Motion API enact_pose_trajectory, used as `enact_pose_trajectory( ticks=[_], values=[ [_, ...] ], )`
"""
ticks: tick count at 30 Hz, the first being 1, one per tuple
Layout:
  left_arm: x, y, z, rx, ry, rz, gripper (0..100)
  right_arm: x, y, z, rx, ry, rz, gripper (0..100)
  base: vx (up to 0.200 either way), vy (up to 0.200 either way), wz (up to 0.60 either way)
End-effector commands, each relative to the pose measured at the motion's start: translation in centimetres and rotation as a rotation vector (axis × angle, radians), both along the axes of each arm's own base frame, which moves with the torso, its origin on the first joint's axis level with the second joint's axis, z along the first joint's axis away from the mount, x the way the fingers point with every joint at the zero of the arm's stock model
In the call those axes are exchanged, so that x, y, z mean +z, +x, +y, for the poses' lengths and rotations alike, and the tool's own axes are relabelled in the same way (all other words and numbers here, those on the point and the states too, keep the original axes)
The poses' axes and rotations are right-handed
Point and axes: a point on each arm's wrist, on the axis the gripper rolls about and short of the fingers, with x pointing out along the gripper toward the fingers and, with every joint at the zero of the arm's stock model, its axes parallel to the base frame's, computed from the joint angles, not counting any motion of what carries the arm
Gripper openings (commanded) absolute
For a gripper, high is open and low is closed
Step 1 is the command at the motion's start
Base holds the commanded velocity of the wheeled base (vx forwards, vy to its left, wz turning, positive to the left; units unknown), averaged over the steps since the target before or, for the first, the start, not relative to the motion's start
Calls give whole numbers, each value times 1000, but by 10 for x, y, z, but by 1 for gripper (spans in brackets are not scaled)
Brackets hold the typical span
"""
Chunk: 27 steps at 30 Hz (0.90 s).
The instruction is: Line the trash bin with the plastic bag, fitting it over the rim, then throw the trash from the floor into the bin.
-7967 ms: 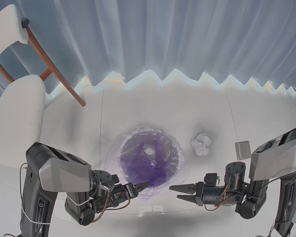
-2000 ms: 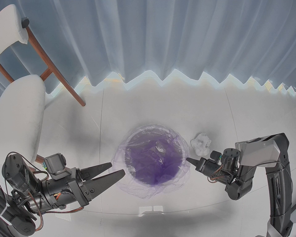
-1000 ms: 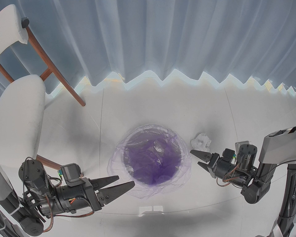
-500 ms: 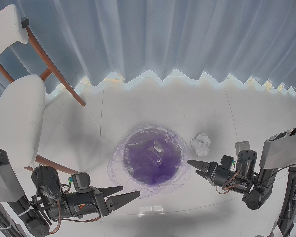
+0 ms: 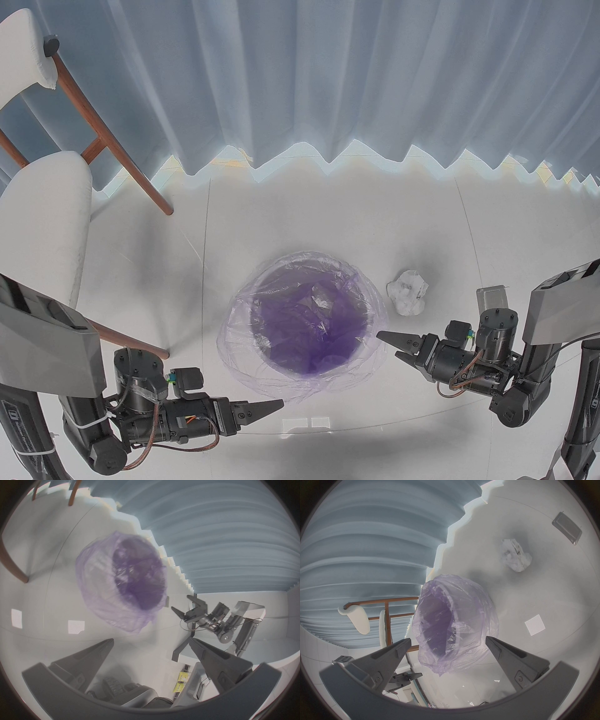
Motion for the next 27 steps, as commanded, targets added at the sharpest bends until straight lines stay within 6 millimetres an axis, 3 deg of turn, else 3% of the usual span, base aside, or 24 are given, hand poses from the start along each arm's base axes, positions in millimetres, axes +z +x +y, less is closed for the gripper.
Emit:
enact_pose_trajectory(
  ticks=[1,4,8,18,19,27],
  values=[
    [-25,7,2,22,45,91,100,-7,1,1,3,-4,9,100,0,0,0],
    [-29,13,4,48,36,106,100,-8,2,1,1,-6,13,100,0,0,0],
    [-27,35,9,139,-38,114,100,-11,2,2,2,-11,20,100,0,0,0],
    [-32,53,17,195,-55,104,100,-14,3,2,7,-21,21,100,0,0,0],
    [-32,53,17,193,-55,104,0,-15,3,2,5,-23,24,100,0,0,0],
    [-37,48,15,183,-38,125,0,-18,3,2,7,-27,31,100,0,0,0]
  ],
)
